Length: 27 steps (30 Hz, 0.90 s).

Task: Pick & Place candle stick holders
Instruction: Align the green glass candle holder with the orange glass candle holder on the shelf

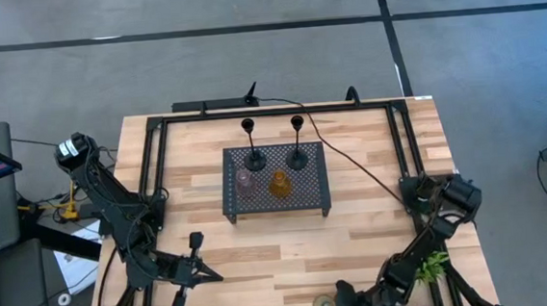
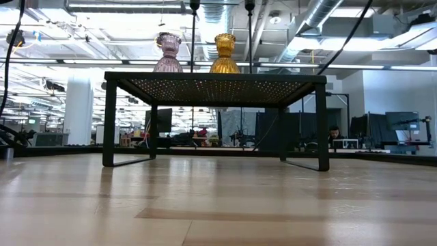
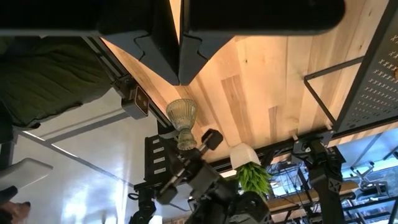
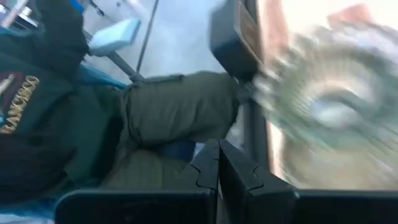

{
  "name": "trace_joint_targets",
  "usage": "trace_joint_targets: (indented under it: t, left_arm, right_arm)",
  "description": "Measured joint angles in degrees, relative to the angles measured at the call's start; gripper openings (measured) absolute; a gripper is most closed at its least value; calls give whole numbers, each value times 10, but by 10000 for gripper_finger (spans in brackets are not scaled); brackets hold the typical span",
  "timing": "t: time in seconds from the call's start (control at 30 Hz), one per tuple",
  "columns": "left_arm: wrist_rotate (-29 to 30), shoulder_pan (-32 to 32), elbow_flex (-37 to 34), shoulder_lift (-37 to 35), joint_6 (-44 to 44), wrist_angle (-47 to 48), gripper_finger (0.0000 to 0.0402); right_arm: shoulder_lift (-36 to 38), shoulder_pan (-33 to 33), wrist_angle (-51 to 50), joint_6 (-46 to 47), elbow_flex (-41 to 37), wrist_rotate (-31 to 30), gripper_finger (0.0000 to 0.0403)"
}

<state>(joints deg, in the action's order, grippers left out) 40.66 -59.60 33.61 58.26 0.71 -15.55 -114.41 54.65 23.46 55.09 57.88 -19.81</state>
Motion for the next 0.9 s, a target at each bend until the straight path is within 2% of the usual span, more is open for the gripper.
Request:
trace_joint_targets:
  t: [0.17,0.37,0.53,0.9]
  left_arm:
    - [0,0,0,0,0,-2,5]
    - [0,0,0,0,0,-2,5]
    - [0,0,0,0,0,-2,5]
    - [0,0,0,0,0,-2,5]
  right_arm:
    - [-21,-5,-3,-28,25,-50,0]
    - [-22,-8,-30,-32,25,-161,0]
    - [-22,-17,-43,-32,25,-227,0]
    - [-22,-62,-53,-62,25,-271,0]
